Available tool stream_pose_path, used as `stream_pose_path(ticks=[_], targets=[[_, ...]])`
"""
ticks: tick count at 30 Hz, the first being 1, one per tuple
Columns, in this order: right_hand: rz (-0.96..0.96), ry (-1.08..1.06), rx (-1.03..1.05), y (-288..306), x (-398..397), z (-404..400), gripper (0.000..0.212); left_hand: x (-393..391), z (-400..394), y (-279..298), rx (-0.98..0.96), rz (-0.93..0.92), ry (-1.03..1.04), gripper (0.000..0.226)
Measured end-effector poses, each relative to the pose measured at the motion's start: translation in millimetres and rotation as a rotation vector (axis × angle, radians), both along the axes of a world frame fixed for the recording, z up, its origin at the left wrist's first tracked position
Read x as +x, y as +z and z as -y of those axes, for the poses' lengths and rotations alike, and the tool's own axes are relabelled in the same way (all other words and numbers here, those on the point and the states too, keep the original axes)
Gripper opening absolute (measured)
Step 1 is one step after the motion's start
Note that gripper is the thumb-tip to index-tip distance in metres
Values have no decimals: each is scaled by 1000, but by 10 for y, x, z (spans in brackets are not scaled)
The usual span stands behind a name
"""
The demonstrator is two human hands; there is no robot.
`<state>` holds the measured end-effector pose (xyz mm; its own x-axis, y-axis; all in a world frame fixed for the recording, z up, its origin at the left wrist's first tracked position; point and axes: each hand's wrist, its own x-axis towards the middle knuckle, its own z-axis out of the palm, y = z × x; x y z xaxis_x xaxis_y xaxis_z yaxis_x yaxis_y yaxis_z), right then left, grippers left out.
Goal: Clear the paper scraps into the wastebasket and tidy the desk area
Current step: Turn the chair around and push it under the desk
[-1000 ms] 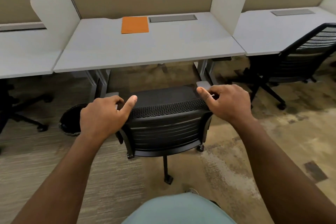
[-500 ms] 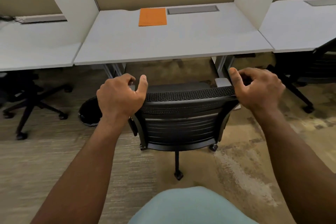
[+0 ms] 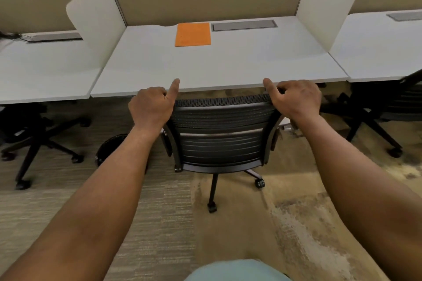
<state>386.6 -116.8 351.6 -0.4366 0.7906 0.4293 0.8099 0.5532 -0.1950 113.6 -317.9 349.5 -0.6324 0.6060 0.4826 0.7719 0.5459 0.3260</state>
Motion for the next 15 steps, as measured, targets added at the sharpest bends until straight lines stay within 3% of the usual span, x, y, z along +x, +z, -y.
stream_pose_path(ticks=[5, 8, 15], targets=[[159, 175, -8, 26, -319, -435, 86, -443, -484, -31, -120, 87, 11, 78], [242, 263, -35, 19, -447, -616, 81, -667, -665, -90, -214, 29, -15, 80], [335, 303, -113, 62, -831, -1184, 83, -1165, -1216, 5, -459, -2, -74, 101]])
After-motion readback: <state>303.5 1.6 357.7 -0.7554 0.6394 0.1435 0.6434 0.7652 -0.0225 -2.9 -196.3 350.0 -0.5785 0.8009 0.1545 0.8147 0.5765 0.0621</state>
